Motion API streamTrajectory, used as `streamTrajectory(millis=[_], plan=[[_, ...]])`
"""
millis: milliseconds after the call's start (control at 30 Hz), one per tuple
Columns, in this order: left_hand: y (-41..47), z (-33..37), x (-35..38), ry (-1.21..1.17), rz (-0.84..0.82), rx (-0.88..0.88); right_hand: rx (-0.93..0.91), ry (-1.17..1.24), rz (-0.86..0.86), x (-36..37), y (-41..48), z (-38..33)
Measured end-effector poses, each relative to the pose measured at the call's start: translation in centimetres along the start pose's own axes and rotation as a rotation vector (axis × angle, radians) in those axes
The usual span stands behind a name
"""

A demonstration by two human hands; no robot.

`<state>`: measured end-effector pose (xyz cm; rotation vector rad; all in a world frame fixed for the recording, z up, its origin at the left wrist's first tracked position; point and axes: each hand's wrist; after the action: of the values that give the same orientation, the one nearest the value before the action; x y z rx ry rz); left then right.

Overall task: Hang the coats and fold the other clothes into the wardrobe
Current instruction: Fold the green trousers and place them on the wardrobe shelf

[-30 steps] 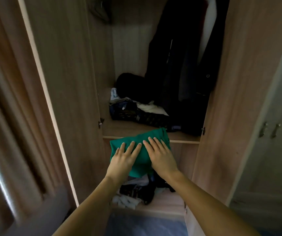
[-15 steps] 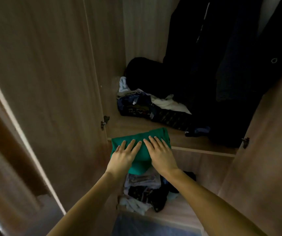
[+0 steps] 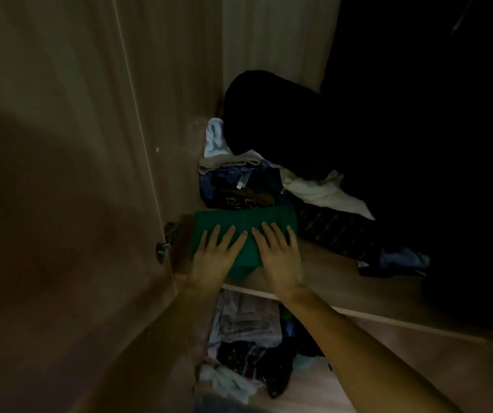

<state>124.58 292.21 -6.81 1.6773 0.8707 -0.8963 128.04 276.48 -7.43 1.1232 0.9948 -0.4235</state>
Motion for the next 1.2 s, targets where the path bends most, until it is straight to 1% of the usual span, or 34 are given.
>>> streamTrajectory(millis=[67,100,167,200,233,300,400,433,533,567,600,733,833,900,933,1067,1200], plan=[[-0.2,-0.1,4.1,0.030,-0.106,-0.080,0.058,0.031,-0.144,2.5,0.0,-0.1],[-1.2,0.2,6.5,0.037,-0.165,-0.095,0.077,0.052,-0.260,3.7,-0.6,-0.2],[-3.6,1.2,10.3,-0.023,-0.326,-0.145,0.050,0.049,-0.486,6.1,-2.7,-0.3],[-4.6,1.7,11.5,-0.072,-0.378,-0.174,0.066,0.074,-0.556,6.9,-3.7,-0.4],[-5.2,2.0,12.1,-0.099,-0.394,-0.204,0.079,0.097,-0.577,7.4,-4.2,-0.4],[-5.4,2.3,12.2,-0.070,-0.380,-0.213,0.088,0.142,-0.544,8.0,-4.8,-0.5],[-4.8,2.2,12.0,-0.080,-0.319,-0.193,0.092,0.248,-0.436,8.2,-4.6,-0.5],[-4.8,2.1,12.1,-0.080,-0.315,-0.189,0.083,0.281,-0.432,8.2,-4.5,-0.6],[-4.2,2.1,11.3,-0.104,-0.350,-0.192,0.069,0.322,-0.466,8.7,-4.6,-0.9],[-4.0,1.9,11.2,-0.111,-0.333,-0.211,0.056,0.327,-0.474,9.1,-4.3,-0.8],[-3.7,1.7,11.6,-0.094,-0.319,-0.224,0.036,0.332,-0.489,9.5,-3.9,-0.7],[-1.3,-0.6,12.7,0.001,-0.389,-0.274,-0.020,0.357,-0.572,10.7,-0.7,-0.8],[0.1,-2.0,13.0,0.073,-0.454,-0.313,0.017,0.384,-0.555,10.6,0.4,-2.1],[0.2,-2.0,12.6,0.089,-0.466,-0.311,0.028,0.390,-0.531,9.9,-0.3,-3.0],[-0.1,-1.5,12.0,0.070,-0.455,-0.305,0.034,0.391,-0.514,9.4,-0.9,-3.1],[-1.7,1.4,7.9,-0.067,-0.327,-0.303,0.097,0.382,-0.450,5.1,-3.0,-1.9],[-4.0,4.1,2.1,-0.252,-0.147,-0.321,0.169,0.391,-0.331,-1.2,-5.4,-0.3]])
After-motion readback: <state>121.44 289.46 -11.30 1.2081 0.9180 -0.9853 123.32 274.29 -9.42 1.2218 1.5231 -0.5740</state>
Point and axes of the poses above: each hand's wrist, its own y-axis towards the middle knuckle, its own x-axis out of the palm, z = x × y, and after that the axes turned 8 degrees about z, right-handed
